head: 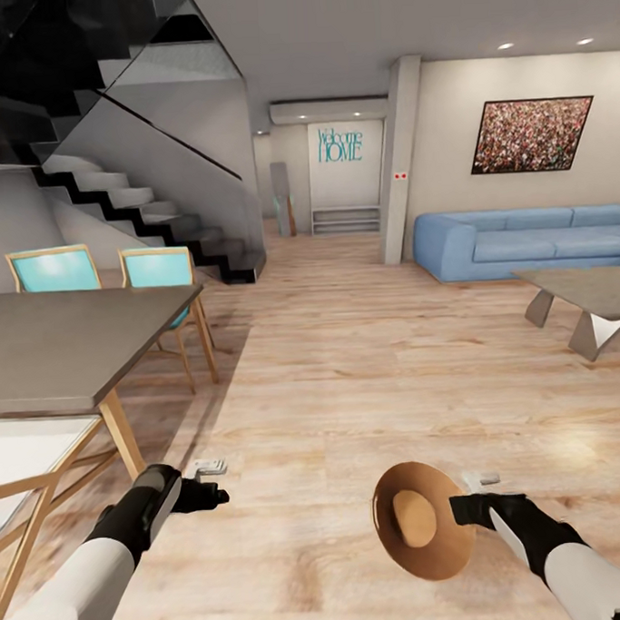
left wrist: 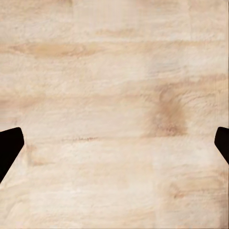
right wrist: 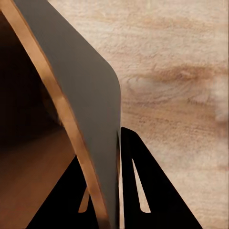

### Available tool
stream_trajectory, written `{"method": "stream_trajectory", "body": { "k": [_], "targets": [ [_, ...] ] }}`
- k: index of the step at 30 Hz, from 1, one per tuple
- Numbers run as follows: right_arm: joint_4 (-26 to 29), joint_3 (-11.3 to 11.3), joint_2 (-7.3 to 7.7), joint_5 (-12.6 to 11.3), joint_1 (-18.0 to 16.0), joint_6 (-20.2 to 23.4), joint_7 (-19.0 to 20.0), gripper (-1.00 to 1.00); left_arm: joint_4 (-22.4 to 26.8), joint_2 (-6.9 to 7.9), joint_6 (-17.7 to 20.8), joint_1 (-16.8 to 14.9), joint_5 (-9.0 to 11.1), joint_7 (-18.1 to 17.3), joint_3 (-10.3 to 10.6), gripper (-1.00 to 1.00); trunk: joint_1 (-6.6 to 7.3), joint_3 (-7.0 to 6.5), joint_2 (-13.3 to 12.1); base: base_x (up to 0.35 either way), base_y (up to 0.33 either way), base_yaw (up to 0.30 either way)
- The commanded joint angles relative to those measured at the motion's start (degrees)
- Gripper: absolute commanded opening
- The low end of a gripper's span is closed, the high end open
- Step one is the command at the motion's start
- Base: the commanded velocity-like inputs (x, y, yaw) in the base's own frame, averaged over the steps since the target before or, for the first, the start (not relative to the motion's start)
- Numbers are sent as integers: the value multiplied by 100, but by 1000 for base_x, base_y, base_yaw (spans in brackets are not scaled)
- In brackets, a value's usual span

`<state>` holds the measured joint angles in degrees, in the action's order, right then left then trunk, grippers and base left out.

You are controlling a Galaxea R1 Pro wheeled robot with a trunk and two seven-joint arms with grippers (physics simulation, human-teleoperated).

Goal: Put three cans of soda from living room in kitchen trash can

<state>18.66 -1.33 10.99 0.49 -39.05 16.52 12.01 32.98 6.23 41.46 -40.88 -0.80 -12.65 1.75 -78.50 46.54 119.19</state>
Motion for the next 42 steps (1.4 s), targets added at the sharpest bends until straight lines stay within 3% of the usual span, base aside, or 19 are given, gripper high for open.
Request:
{"method": "stream_trajectory", "body": {
  "k": [1, 3, 5, 6, 8, 10, 12, 15, 21, 25, 31, 42],
  "targets": [
    [1, 5, 29, -29, 45, -80, 97, -100, -3, -5, -174, 9, -1, 57, 47, 100, 23, -22, -42, 0, 0, 0],
    [10, 8, 107, -30, 208, -317, 292, -100, 29, -27, -857, 103, 19, 330, 201, 100, 67, -65, -122, 0, 0, 0],
    [12, 6, 129, -26, 251, -380, 344, -100, 35, -27, -1081, 180, 30, 401, 232, 100, 111, -109, -202, 0, 0, 0],
    [17, 7, 148, -24, 274, -417, 374, -100, 7, -1, -1555, 328, 33, 432, 247, 100, 132, -131, -242, 0, 0, 0],
    [19, 8, 169, -24, 296, -438, 386, -100, -6, 10, -2119, 543, 29, 437, 248, 100, 176, -177, -322, 0, 0, 0],
    [20, 6, 240, -34, 358, -576, 398, -100, -56, 23, -3203, 1078, 5, 465, 252, 100, 220, -222, -403, 0, 0, 0],
    [18, 7, 304, -44, 454, -981, 432, -100, -194, 33, -3812, 1441, 5, 473, 250, 100, 264, -268, -483, 0, 0, 0],
    [18, 10, 330, -40, 595, -1196, 567, -100, -344, 40, -4223, 1626, 1, 475, 249, 100, 330, -335, -603, 0, 0, 0],
    [66, 6, 343, -32, 946, -1456, 867, -100, -1375, 61, -5774, 1929, 6, 512, 244, 100, 462, -468, -844, 0, 0, 0],
    [324, 3, 341, -31, 1214, -1487, 900, -100, -1797, 107, -6308, 1983, 42, 522, 235, 100, 550, -560, -1004, 0, 0, 0],
    [710, -5, 293, -25, 1641, -1501, 908, -100, -2006, 193, -6716, 2054, 53, 533, 230, 100, 682, -697, -1245, 0, 0, 0],
    [760, 0, 273, -36, 1706, -1501, 908, -100, -2023, 211, -6781, 2066, 58, 535, 230, 100, 923, -863, -1686, 0, 0, 0]
  ]
}}
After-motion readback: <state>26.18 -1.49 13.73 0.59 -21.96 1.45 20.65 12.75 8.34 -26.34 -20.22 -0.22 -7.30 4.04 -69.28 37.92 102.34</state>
